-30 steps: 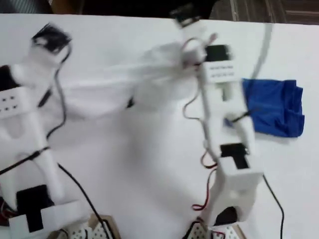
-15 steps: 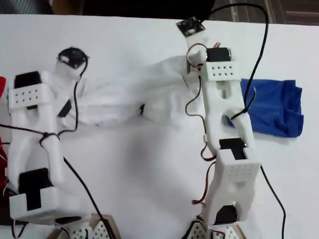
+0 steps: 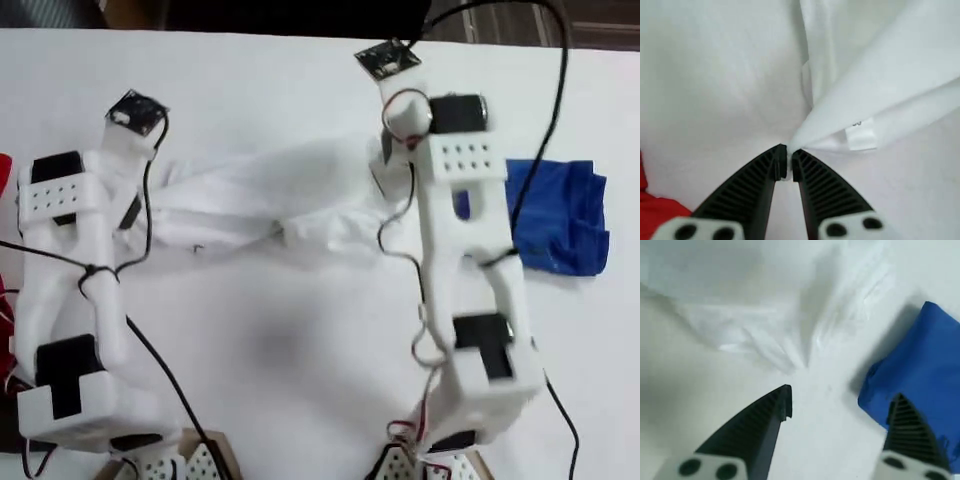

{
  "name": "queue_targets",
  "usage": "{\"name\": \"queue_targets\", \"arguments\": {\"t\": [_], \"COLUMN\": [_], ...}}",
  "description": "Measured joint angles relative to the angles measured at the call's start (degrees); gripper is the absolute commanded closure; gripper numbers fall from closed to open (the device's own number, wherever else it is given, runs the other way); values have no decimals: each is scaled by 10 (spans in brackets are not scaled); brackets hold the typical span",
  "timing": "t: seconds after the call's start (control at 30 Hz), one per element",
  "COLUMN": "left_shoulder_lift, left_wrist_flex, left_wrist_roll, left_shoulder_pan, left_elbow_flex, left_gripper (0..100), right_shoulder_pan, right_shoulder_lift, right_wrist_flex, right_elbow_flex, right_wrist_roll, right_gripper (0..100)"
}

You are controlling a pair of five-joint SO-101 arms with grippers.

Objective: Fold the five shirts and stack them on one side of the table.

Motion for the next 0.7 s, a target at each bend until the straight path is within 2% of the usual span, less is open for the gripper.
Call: {"name": "queue_targets", "arguments": {"t": [0.13,0.27,0.37,0.57,0.7], "left_shoulder_lift": [0,0,0,0,0], "left_wrist_flex": [0,-4,-4,13,26], "left_wrist_roll": [0,0,0,0,1], "left_shoulder_pan": [-1,-1,-1,-1,-1], "left_elbow_flex": [-1,-1,-1,-1,-1], "left_gripper": [976,976,976,976,976], "right_shoulder_pan": [-71,-135,-159,-135,-88], "right_shoulder_lift": [-124,-207,-219,-160,-40], "right_wrist_flex": [-33,-169,-277,-403,-425], "right_elbow_flex": [215,451,569,583,496], "right_wrist_roll": [12,25,26,26,26], "right_gripper": [730,731,733,733,733]}}
